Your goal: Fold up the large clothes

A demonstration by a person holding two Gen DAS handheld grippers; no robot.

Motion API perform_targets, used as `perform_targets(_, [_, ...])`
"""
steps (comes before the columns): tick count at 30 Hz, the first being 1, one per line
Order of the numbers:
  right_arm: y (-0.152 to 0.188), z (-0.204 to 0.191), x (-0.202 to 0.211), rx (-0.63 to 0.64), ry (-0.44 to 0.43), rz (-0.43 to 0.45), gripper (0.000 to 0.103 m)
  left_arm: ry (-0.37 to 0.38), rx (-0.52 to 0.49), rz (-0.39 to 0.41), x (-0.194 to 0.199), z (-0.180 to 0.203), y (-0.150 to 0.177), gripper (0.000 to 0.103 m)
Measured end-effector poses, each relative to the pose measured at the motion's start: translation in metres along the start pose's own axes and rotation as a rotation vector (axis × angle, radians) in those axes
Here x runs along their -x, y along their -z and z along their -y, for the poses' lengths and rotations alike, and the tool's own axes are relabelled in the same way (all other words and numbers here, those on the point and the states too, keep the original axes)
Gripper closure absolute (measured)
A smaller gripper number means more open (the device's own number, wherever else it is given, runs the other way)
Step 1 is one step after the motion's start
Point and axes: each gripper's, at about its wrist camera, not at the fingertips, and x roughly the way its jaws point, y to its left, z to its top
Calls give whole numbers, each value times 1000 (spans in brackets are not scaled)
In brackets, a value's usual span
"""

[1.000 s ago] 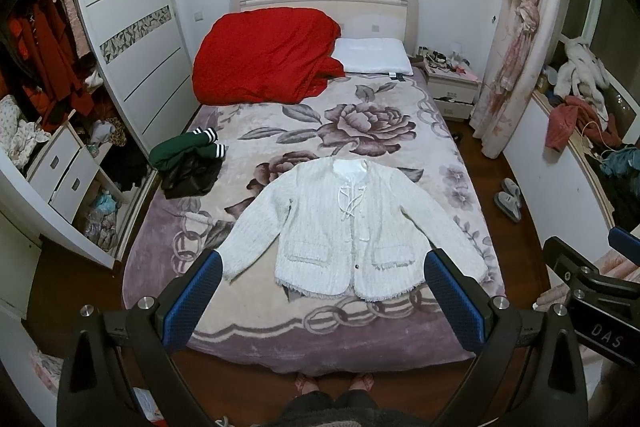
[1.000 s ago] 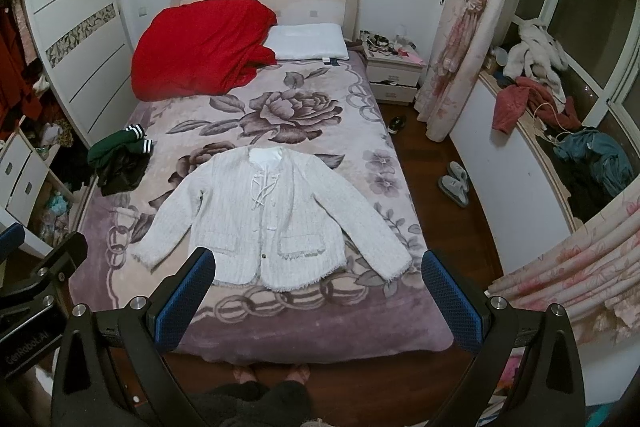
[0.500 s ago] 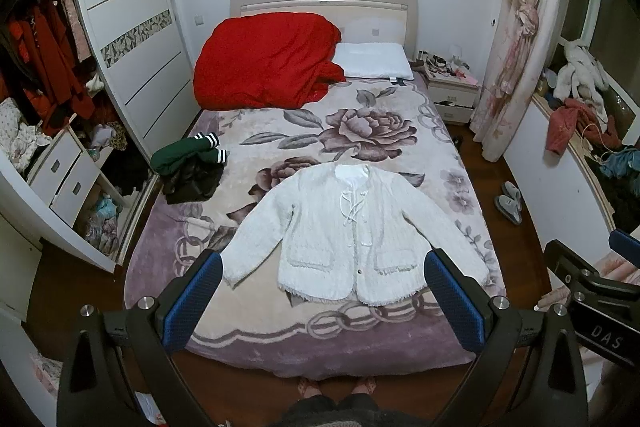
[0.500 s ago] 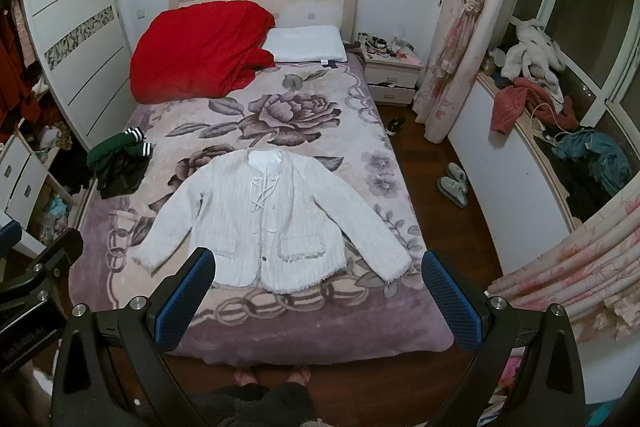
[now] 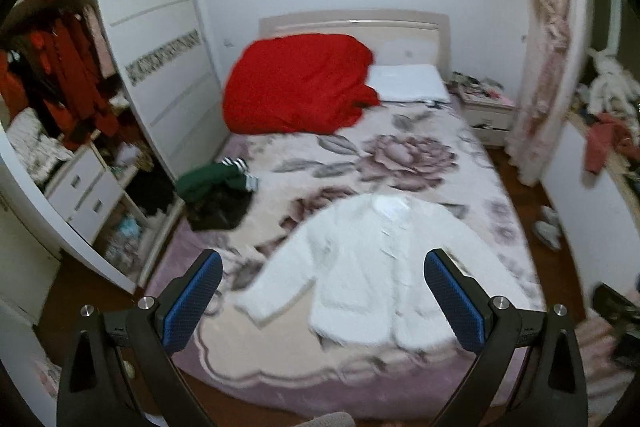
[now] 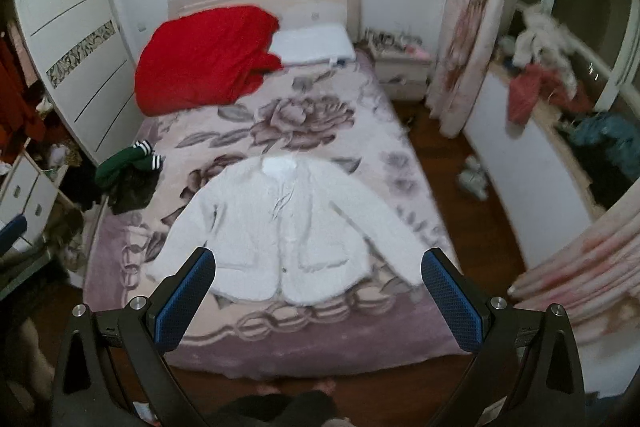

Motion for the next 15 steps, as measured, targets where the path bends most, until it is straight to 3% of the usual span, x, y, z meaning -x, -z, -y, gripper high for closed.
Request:
perform_targets(2, [1, 18, -38, -81, 3, -60, 0, -21, 1, -14, -33, -3, 8, 0])
perform_targets(5, [12, 57, -94, -213, 41, -119, 1, -61, -1, -102, -94, 6, 25, 0])
perform_targets(6, [19, 81, -121, -271, 72, -151, 7, -80, -5, -138, -116, 11, 31, 0])
perform_targets(7, [26, 94, -138, -303, 79, -173, 23, -96, -5, -164, -134, 15, 39, 0])
perform_targets(9, [44, 144, -194, -423, 90, -240, 39, -120, -11, -203, -166, 26, 54, 0])
perform_targets(12, [72, 215, -264, -605, 94, -290, 38, -172, -37, -253, -212, 47, 78, 0])
perform_targets(15, [111, 288, -351, -758, 92, -349, 27, -216, -61, -322, -266, 72, 107, 0])
